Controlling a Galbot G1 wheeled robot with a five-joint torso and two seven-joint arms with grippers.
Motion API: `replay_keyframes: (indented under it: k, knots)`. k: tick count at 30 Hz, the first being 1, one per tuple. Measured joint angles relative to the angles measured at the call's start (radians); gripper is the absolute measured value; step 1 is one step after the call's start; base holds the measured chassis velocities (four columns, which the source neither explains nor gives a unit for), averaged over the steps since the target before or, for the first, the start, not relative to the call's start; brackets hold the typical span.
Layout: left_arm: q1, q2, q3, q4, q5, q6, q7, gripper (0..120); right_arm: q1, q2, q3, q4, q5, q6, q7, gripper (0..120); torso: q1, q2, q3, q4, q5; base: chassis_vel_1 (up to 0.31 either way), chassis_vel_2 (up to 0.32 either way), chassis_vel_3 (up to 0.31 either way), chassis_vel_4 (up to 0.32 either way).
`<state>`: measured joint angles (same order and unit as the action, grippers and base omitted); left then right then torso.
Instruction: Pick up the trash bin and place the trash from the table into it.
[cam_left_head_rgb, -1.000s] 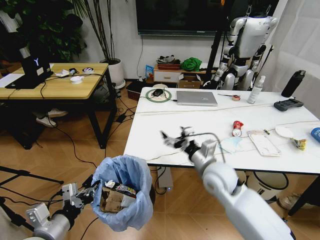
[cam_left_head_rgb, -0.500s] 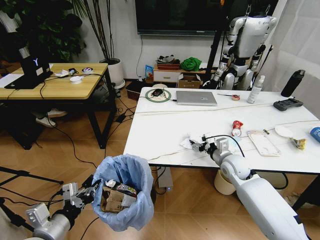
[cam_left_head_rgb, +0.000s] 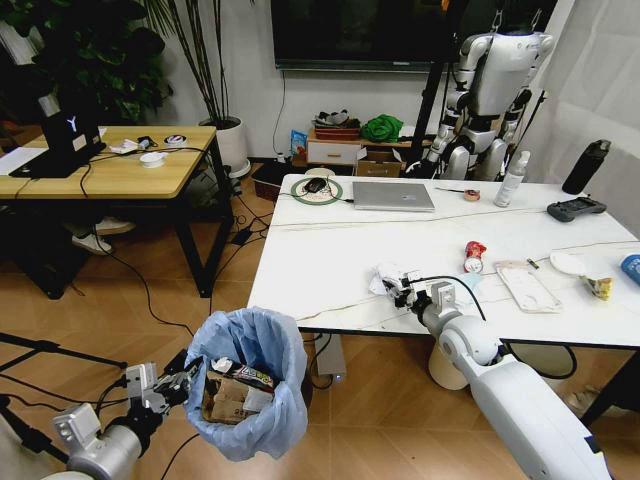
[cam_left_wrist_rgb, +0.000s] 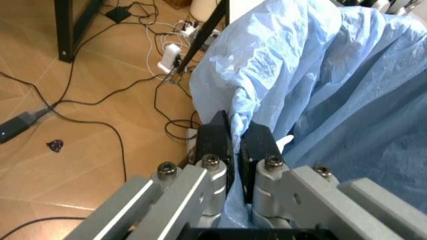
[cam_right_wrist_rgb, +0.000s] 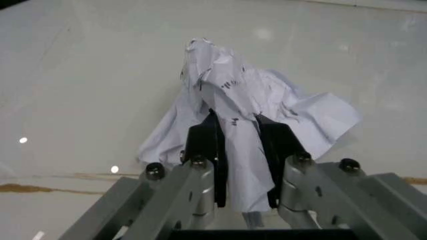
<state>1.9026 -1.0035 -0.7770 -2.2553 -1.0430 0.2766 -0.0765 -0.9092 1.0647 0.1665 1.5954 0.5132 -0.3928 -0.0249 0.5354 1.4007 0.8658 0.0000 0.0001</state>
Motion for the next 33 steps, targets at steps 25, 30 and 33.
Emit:
replay_keyframes:
  k: [25, 30, 33]
  knots:
    - [0.000, -0.012, 0.000, -0.005, -0.005, 0.001, -0.007, 0, 0.027, -0.198, -0.407, 0.474, 0.273, 0.394, -0.237, 0, 0.000, 0.000, 0.000, 0.0002, 0.0000, 0.000, 0.000, 0.000, 0.000]
    - [-0.001, -0.017, 0.001, -0.008, -0.004, 0.002, -0.013, 0, 0.046, -0.199, -0.509, 0.452, 0.182, 0.448, -0.275, 0, 0.000, 0.000, 0.000, 0.0002, -0.0001, 0.000, 0.000, 0.000, 0.000]
    - [-0.001, -0.019, 0.001, -0.010, -0.004, 0.003, -0.015, 0, 0.037, -0.198, -0.528, 0.440, 0.130, 0.454, -0.276, 0, 0.000, 0.000, 0.000, 0.0000, -0.0001, 0.000, 0.000, 0.000, 0.000]
